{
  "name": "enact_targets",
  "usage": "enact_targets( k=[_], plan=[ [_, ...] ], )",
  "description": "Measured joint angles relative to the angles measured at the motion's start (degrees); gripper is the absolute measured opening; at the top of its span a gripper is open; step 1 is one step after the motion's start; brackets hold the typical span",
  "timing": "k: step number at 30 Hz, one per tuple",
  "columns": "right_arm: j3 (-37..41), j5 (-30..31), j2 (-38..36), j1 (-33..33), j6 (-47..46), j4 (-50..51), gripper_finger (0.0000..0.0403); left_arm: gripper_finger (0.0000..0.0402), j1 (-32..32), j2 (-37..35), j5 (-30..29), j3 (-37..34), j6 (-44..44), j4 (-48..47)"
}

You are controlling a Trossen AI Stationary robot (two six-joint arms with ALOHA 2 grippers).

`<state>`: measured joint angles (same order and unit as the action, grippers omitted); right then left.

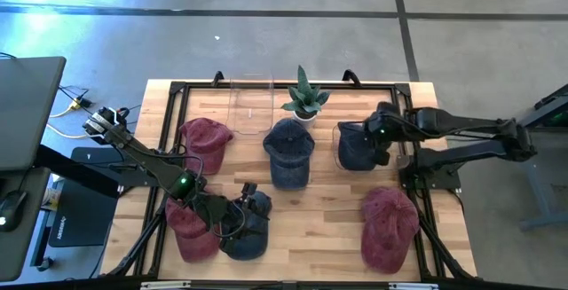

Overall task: Pick & Place hat
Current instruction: Put the right blue cap into the right transparent bin, then put the right red cap into the left transparent bin

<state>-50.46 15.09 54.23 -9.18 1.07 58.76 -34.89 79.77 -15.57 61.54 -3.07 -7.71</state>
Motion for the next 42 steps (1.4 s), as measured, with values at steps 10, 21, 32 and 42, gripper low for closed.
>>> enact_targets(
  k=[10,21,32,42],
  plan=[
    [-2.23,-1.55,0.05,-1.46,1.95,4.48,0.0159,0.0172,0.00,0.02,-0.02,0.02,0.02,-0.94],
    [-2.89,3.44,0.09,-1.45,1.10,5.65,0.0177,0.0172,0.00,0.02,-0.04,0.02,0.02,-0.96],
    [-11.19,0.08,0.44,0.41,-12.52,5.99,0.0219,0.0172,-0.01,0.02,-0.11,0.02,0.00,-0.97],
    [-4.98,-8.21,3.70,18.81,-24.62,-15.47,0.0194,0.0172,-0.01,0.02,-0.44,0.02,-0.18,-1.03]
  ],
)
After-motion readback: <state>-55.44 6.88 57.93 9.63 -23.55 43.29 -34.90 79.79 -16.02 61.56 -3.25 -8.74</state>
